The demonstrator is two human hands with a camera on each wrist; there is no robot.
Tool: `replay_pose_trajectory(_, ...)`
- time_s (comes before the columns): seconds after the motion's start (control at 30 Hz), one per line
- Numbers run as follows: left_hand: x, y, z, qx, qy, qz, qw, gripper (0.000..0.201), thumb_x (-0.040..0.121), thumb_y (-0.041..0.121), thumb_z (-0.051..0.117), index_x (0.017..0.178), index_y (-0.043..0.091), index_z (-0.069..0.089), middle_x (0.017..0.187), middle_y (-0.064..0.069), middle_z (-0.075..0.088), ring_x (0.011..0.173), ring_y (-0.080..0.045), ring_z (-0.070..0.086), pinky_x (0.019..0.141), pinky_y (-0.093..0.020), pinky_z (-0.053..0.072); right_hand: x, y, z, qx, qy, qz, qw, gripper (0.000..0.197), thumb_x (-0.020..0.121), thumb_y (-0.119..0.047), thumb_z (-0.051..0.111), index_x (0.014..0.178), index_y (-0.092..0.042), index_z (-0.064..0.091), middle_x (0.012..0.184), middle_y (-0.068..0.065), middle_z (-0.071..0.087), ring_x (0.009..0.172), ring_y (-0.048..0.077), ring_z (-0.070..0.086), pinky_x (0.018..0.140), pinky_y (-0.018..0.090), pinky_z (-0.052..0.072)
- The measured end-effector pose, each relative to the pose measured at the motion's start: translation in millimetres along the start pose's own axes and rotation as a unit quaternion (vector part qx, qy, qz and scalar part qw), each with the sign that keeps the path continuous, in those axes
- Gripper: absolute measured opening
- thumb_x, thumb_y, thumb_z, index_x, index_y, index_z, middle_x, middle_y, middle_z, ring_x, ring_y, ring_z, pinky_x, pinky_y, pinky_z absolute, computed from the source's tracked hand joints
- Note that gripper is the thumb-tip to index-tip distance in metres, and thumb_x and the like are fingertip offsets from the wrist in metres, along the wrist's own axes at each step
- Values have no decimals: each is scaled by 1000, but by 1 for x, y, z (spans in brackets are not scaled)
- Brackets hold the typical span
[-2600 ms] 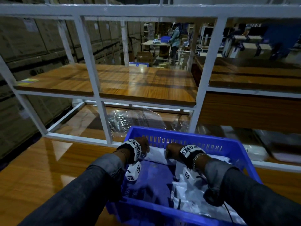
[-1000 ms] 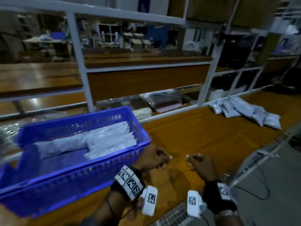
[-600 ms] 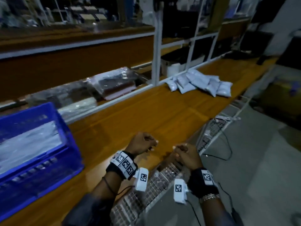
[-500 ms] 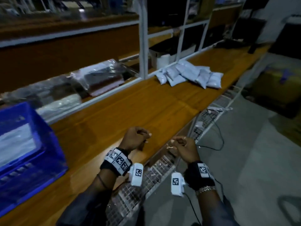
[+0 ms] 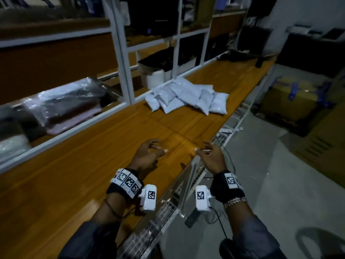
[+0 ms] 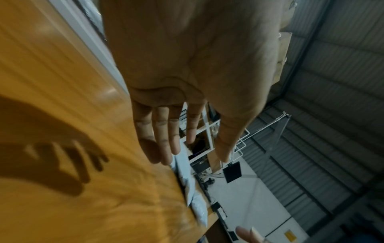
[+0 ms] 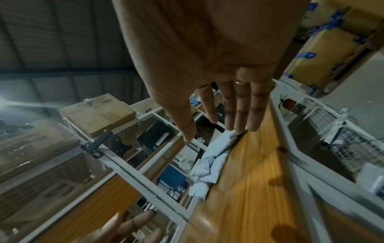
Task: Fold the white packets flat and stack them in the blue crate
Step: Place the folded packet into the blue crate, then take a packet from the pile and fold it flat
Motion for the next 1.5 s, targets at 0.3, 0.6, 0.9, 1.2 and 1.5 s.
replay_pose_trajectory(0.3, 131, 89, 35, 191, 58, 233, 952, 46, 81, 27, 83, 122, 25, 62, 115, 3, 64, 94, -10, 63, 83, -33, 56, 128, -42, -35, -47, 15, -42, 998, 49, 83, -25, 82, 127, -21, 59, 115, 4, 61, 104, 21, 62, 85, 35, 52)
replay_pose_trajectory(0.6, 234, 81, 95, 307, 73, 300, 900, 48, 80, 22, 77, 125, 14, 62, 114, -8, 61, 98, -23, 64, 80, -35, 56, 265, -23, -68, -73, 32, -20, 997, 44, 83, -18, 81, 122, -17, 61, 115, 8, 66, 105, 23, 63, 85, 31, 51)
replay_pose_trajectory(0.9, 336, 83, 150, 333, 19, 229, 914, 47, 87, 39, 68, 129, 21, 56, 119, -1, 56, 109, -16, 58, 91, -38, 52, 415, 10, -87, -224, 86, 47, 970, 78, 81, -45, 80, 145, -14, 46, 148, 19, 42, 136, 40, 39, 108, 49, 39)
replay_pose_trajectory(1.2, 403, 101, 205, 316, -57, 229, 919, 47, 91, 28, 74, 134, 18, 55, 125, -3, 52, 109, -11, 58, 94, -32, 53, 456, 61, -61, -270, 56, 161, 948, 126, 67, -50, 88, 158, -27, 5, 163, 18, 12, 148, 40, 18, 119, 53, 22)
replay_pose_trajectory(1.5, 421, 109, 228, 291, -64, 228, 927, 48, 90, 27, 76, 132, 18, 56, 124, -4, 50, 110, -18, 58, 75, -44, 61, 452, 56, -95, -183, 108, 33, 977, 131, 44, -47, 84, 154, -23, 16, 143, 15, 51, 127, 37, 51, 101, 55, 48)
Point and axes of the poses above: each hand's wrist, its own x-axis towards the middle knuckle, its own z-axis out of the palm, y = z × x, the point moved 7 cm from there along x, towards the middle knuckle
